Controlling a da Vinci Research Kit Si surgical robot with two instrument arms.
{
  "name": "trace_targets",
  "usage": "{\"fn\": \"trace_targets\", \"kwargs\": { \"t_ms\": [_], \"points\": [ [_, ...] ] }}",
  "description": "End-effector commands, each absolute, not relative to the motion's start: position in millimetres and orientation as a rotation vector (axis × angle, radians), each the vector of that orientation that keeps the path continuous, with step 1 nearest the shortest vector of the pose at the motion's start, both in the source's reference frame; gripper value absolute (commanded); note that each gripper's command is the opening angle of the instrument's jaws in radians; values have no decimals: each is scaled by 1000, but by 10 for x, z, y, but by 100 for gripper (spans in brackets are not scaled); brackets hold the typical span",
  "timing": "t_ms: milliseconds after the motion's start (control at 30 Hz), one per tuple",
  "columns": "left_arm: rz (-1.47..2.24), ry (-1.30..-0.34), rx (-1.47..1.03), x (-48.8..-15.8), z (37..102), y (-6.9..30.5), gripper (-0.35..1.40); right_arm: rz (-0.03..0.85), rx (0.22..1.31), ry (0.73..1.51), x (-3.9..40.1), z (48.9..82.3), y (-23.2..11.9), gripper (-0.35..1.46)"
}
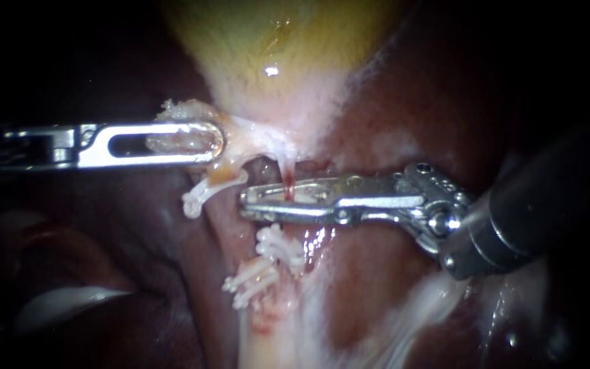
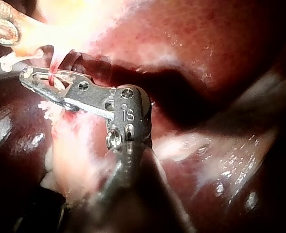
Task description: Clipping third clip right tube
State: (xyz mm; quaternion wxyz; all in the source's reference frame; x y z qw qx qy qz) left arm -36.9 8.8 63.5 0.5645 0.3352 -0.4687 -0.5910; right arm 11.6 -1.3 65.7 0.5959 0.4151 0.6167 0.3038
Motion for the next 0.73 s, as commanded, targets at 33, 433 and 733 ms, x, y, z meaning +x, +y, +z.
{"fn": "trace_targets", "kwargs": {
  "t_ms": [33, 433, 733],
  "points": [
    [-1390, -1103, 788, -369, 635, 88, -35, 712, 952, 1417, 114, 659, -13, -35],
    [-1389, -1103, 789, -368, 637, 88, -35, 708, 935, 1374, 109, 666, -15, -35],
    [-1389, -1103, 789, -368, 637, 88, -35, 708, 935, 1374, 108, 667, -13, -35]
  ]
}}
